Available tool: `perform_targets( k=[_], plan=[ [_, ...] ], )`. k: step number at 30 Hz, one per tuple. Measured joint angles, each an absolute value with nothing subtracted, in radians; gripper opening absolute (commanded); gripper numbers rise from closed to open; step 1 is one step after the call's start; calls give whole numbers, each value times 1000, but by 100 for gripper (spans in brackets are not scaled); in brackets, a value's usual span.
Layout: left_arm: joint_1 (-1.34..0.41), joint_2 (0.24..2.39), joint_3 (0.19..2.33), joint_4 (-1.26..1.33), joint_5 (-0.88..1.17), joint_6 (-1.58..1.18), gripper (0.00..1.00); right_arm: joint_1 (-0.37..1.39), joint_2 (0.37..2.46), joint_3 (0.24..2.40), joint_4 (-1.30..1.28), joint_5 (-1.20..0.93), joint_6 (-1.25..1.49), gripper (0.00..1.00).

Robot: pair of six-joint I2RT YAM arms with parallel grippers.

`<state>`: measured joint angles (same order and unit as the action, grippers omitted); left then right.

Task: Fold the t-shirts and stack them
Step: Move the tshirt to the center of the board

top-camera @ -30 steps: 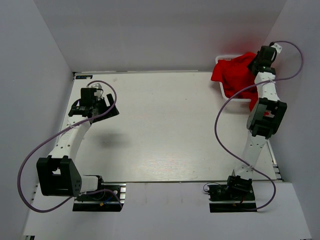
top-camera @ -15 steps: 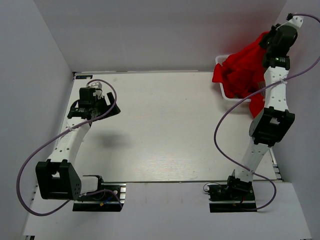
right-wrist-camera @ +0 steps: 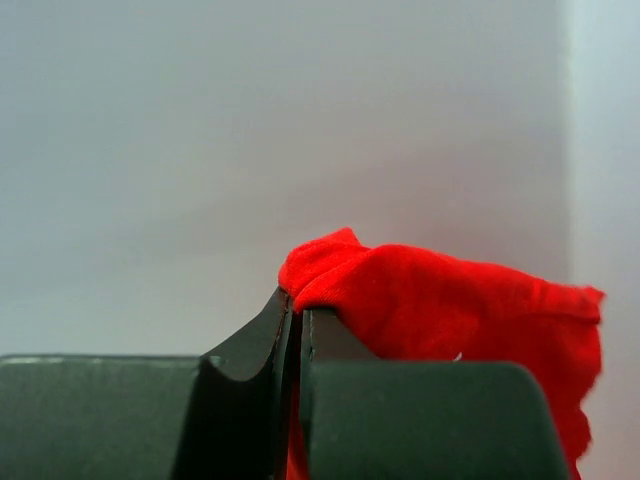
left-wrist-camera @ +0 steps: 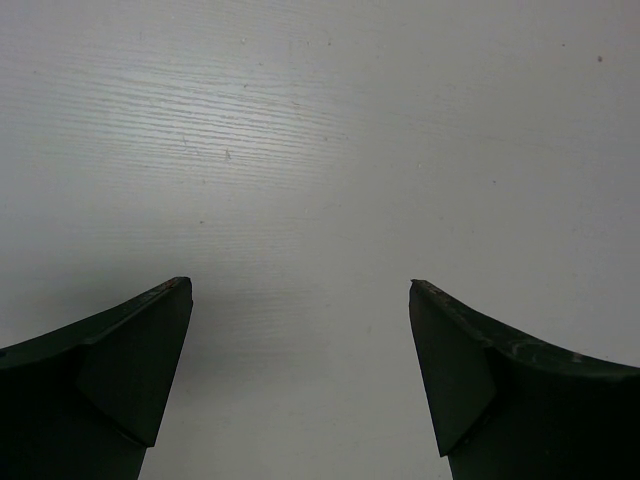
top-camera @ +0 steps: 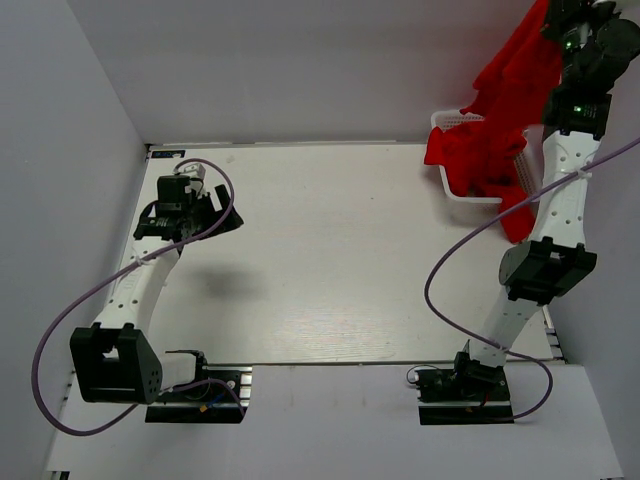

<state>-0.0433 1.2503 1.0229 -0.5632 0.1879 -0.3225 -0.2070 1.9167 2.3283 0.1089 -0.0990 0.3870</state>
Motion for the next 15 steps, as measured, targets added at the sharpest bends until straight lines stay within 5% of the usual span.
perform_targets(
  k=[15],
  plan=[
    [-43, 1200, 1023, -569, 187, -324, 99, -82, 1730, 2205, 202, -456, 533, 0]
  ],
)
